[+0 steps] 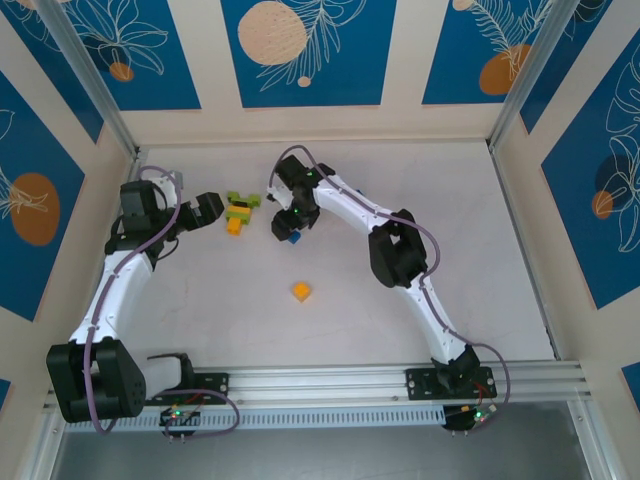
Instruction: Assemble a carrot with lego
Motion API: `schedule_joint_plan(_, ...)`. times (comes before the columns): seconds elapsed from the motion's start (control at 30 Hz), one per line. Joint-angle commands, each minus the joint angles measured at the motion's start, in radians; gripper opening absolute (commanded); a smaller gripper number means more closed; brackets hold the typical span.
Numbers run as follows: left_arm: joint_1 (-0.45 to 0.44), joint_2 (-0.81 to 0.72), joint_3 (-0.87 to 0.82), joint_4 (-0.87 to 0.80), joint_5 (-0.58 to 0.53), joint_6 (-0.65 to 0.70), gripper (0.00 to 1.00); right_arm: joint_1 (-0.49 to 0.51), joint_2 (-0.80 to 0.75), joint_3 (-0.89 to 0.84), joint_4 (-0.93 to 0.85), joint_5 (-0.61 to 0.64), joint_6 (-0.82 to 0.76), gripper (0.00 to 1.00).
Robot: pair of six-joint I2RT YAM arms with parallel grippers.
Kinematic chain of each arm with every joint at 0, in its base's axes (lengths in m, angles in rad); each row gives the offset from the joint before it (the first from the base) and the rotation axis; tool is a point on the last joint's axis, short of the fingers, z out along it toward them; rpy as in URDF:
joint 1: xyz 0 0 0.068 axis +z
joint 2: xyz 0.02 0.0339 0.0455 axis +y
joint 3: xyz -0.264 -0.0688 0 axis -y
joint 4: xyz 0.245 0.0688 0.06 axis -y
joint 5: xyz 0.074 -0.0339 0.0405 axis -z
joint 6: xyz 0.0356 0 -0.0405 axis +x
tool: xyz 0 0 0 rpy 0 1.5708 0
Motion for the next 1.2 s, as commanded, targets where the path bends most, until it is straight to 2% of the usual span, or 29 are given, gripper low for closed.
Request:
schedule_joint_plan(0.0, -0.004, 0.008, 0.025, 0.002, 0.013, 0.012, 1.0, -0.008, 0.05, 0.049, -0.023, -0.037, -0.021, 0.64)
schedule_joint_plan(0.27, -0.004, 0.005, 0.024, 0.006, 0.019, 0.012, 1.0, -0.011, 0.125, 0.144, -0.061, -0.034, -0.025, 0.63)
schedule_joint_plan(1.17, -0.004, 0.012, 0.021, 0.017, 0.025, 0.009, 1.0, 0.0, 0.153, 0.121, -0.066, 0.004, -0.036, 0.48)
